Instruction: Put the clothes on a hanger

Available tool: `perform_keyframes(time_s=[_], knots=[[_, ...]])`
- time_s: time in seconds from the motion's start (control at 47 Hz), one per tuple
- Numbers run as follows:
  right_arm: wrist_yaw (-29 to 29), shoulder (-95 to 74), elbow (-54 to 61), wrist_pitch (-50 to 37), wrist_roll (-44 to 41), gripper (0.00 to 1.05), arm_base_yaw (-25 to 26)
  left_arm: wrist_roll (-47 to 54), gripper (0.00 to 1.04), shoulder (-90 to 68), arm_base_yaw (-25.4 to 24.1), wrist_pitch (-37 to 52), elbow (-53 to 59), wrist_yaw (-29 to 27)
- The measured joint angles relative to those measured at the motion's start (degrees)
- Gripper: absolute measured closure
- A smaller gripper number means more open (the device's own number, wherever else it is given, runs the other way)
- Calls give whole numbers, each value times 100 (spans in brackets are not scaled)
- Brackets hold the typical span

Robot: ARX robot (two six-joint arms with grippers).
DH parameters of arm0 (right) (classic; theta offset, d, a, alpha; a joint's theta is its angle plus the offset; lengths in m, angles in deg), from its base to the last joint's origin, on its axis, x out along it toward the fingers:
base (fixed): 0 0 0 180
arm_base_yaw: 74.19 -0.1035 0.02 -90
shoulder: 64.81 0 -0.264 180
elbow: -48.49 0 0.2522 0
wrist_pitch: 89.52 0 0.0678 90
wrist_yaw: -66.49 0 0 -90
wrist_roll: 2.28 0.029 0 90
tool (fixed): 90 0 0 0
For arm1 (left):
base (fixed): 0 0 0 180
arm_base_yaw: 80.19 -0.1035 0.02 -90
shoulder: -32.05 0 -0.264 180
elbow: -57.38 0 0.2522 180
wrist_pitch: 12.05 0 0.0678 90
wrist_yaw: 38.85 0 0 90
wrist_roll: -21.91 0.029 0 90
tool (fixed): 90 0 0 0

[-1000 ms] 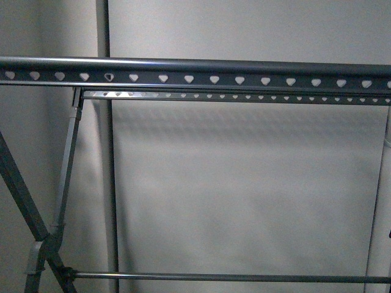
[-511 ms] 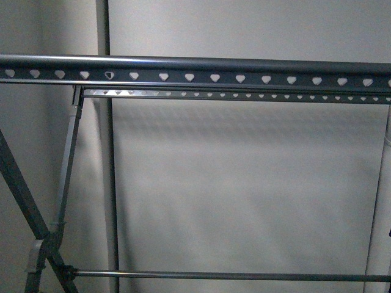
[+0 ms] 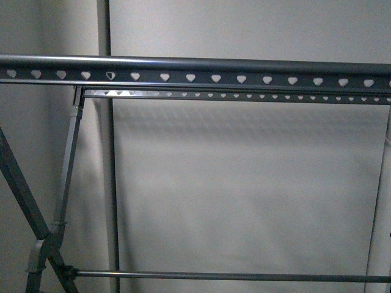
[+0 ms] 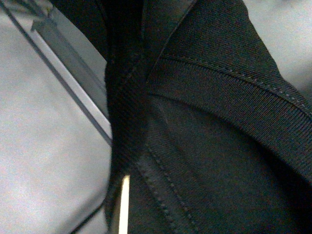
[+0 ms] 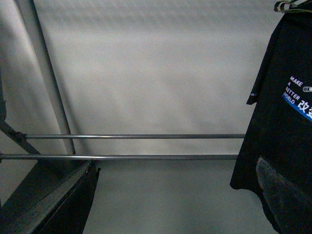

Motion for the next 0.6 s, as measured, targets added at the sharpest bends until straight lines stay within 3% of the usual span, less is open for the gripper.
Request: perform_keyframes(time_s=[0.191,0.34,0.404,0.489,0.596], knots=[[0,0,0,0,0,7,0,1150,100,1027,184,-595,466,1668],[0,0,0,0,0,7,0,3462,100,1639,876,-1987,289,3873],[2,0,0,0,0,7,0,4360,100,1488,966,-2428,81,4223],[0,0,0,0,0,7,0,6015,100,918,1025,-2761,-487,4288],[2,0,0,0,0,7,0,7569,100,168,1025,-2378,-1071,4334]])
